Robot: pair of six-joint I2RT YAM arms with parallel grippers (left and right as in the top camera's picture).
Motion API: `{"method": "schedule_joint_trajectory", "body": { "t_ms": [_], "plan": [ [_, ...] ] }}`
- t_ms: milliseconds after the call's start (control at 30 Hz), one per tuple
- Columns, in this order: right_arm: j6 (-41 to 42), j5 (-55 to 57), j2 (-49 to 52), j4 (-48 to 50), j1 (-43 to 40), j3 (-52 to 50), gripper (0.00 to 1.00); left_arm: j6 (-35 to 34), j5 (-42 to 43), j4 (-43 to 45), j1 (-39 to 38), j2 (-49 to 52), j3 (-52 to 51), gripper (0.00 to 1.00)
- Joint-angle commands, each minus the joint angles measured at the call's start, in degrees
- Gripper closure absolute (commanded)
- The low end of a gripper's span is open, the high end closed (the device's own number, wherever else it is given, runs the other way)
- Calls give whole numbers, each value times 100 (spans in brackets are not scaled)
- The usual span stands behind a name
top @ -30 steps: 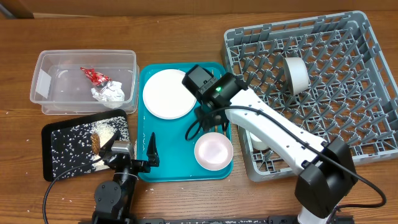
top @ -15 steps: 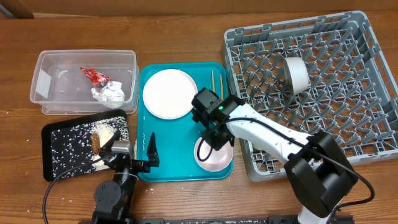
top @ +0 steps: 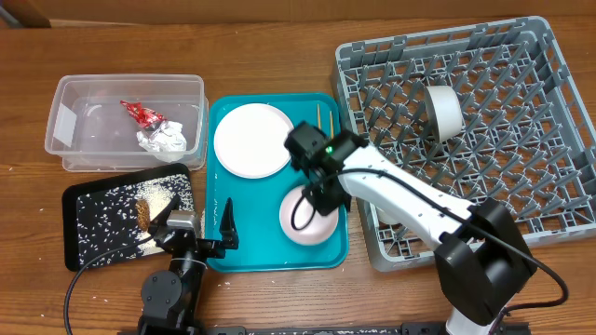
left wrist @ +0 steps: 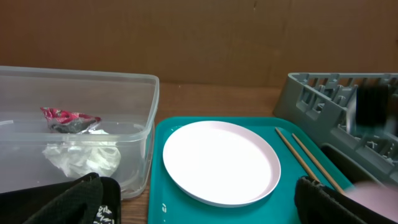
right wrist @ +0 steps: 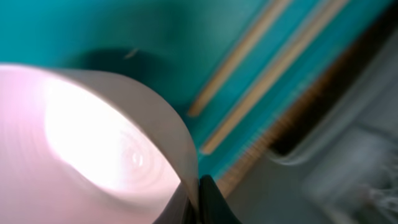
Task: Sort waste into correct bins and load items into the dishwasher
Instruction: 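Grasp the pink bowl rim with the right gripper, then lift the pink bowl over into the grey rack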
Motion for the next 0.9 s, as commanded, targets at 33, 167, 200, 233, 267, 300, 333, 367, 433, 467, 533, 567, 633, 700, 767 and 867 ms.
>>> {"method": "schedule_joint_trajectory", "body": {
  "t_ms": [33,167,200,233,267,300,333,367,433,467,533,567,633,700,767,867],
  "plan": [
    [2179,2559,-400,-557,-13,1119,96,-42,31,11,37,-55,-22,0],
    [3532,4544,-730,-999,-42,1585,96,-42,31,11,37,-55,-22,0],
    [3593,4813,-804,-986,-63,1589,96,-42,31,11,37,-55,-22,0],
    [3615,5180,-903,-970,-138,1587,96,-42,31,11,37,-55,-22,0],
    [3611,5337,-938,-981,-214,1587,96,-42,31,11,37,-55,-22,0],
    [3611,5429,-949,-1005,-295,1587,96,-42,31,11,37,-55,-22,0],
    [3613,5490,-949,-1043,-420,1587,96,-42,31,11,37,-55,-22,0],
    [3613,5501,-946,-1047,-573,1585,96,-42,31,11,37,-55,-22,0],
    [3687,5477,-946,-1032,-966,1574,96,-42,31,11,37,-55,-22,0],
    [3724,5423,-946,-1025,-1147,1574,96,-42,31,11,37,-55,-22,0],
    [3661,5014,-946,-927,-1523,1574,96,-42,31,11,37,-55,-22,0],
    [3600,4774,-946,-905,-1687,1574,96,-42,31,11,37,-55,-22,0],
    [3521,4232,-946,-802,-2017,1554,96,-42,31,11,37,-55,-22,0],
    [3493,3539,-940,-649,-2367,1539,96,-42,31,11,37,-55,-22,0],
    [3187,2745,-887,-461,-2693,1528,96,-42,31,11,37,-55,-22,0],
    [2522,1488,-785,-138,-3123,1443,96,-42,31,11,37,-55,-22,0]
  ]
}}
